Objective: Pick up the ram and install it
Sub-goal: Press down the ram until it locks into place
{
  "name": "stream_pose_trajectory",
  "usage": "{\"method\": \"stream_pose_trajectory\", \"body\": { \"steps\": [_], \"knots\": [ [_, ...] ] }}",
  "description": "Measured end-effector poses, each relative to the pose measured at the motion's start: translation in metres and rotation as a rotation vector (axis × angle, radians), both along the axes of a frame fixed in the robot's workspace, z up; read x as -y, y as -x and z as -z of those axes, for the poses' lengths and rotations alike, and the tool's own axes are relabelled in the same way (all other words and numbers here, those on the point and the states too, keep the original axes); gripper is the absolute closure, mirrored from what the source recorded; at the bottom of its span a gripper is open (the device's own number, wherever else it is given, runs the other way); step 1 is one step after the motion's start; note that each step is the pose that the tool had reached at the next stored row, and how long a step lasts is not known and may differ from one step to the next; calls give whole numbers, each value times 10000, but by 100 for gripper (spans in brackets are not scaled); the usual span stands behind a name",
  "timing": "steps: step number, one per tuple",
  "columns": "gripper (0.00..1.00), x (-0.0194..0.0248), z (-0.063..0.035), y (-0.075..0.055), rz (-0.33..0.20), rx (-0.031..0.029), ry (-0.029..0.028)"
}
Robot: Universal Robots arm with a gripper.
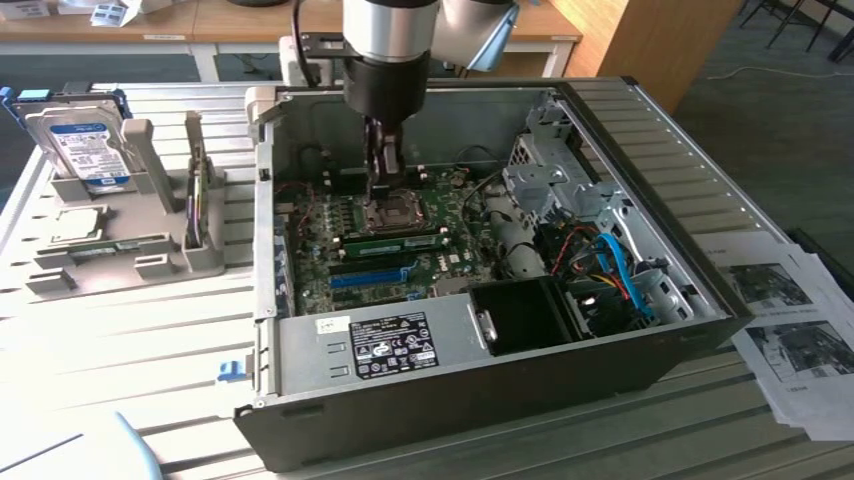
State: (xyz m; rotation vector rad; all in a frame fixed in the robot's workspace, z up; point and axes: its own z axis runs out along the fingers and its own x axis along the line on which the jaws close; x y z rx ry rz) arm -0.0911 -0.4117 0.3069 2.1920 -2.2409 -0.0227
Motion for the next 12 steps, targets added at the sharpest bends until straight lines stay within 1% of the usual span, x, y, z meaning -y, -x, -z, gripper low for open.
{"method": "stream_pose_trajectory", "body": {
  "steps": [12],
  "knots": [
    [91, 0, -273, -2, 0, -1, 1]
  ]
}}
